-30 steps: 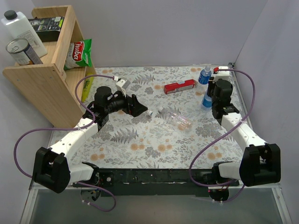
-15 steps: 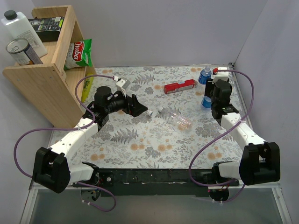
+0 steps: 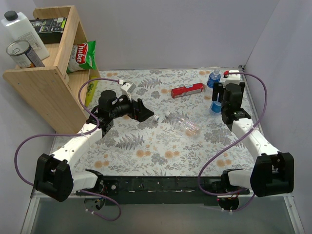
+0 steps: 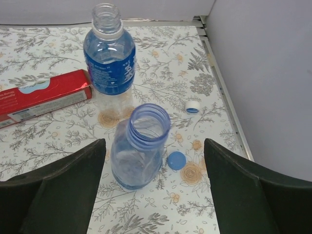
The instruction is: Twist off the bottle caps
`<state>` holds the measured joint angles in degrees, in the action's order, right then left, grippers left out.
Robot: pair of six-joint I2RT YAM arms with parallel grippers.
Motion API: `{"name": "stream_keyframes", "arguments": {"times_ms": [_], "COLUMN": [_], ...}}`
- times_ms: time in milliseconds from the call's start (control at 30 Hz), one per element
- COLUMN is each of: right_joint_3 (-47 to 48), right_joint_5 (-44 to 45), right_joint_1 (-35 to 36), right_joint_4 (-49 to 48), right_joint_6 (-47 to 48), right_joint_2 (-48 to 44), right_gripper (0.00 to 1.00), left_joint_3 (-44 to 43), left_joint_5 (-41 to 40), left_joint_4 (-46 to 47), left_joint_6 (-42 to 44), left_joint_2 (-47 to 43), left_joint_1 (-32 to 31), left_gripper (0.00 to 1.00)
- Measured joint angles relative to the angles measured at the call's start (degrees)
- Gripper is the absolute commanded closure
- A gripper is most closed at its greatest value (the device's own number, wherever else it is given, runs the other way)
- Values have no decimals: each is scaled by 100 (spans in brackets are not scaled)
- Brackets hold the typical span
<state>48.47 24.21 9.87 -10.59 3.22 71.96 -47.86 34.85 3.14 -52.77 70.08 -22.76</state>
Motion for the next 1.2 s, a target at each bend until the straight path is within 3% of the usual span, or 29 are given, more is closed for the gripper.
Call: {"name": "stream_keyframes", "arguments": {"times_ms": [200, 333, 433, 800, 967, 1200], "right_joint_3": [-17, 13, 326, 2540, 2605, 2605], "right_joint_5": [704, 929, 802, -2068, -2542, -2684], "right_joint_1": [391, 1327, 2028, 2376, 2430, 2433], "right_joint_4": [175, 87, 295, 2675, 3491, 3790], "right_joint_6": [116, 448, 614, 815, 758, 750], "right_joint_2": [-868, -1526, -1451, 1473, 2516, 3084], "right_gripper": [14, 15, 12, 14, 15, 15], "left_joint_3": [0, 0, 0, 0, 0, 0], "left_joint_5": [-85, -291, -544, -1755, -1921, -1928], "left_joint_4": [-2, -7, -26, -260, -271, -284], "left_joint_6": [-70, -214, -280, -400, -400, -396], "left_joint_2": [0, 0, 0, -28, -68, -70], "left_joint_1": [0, 0, 0, 7, 7, 7], "left_gripper": [2, 2, 2, 2, 2, 2]}}
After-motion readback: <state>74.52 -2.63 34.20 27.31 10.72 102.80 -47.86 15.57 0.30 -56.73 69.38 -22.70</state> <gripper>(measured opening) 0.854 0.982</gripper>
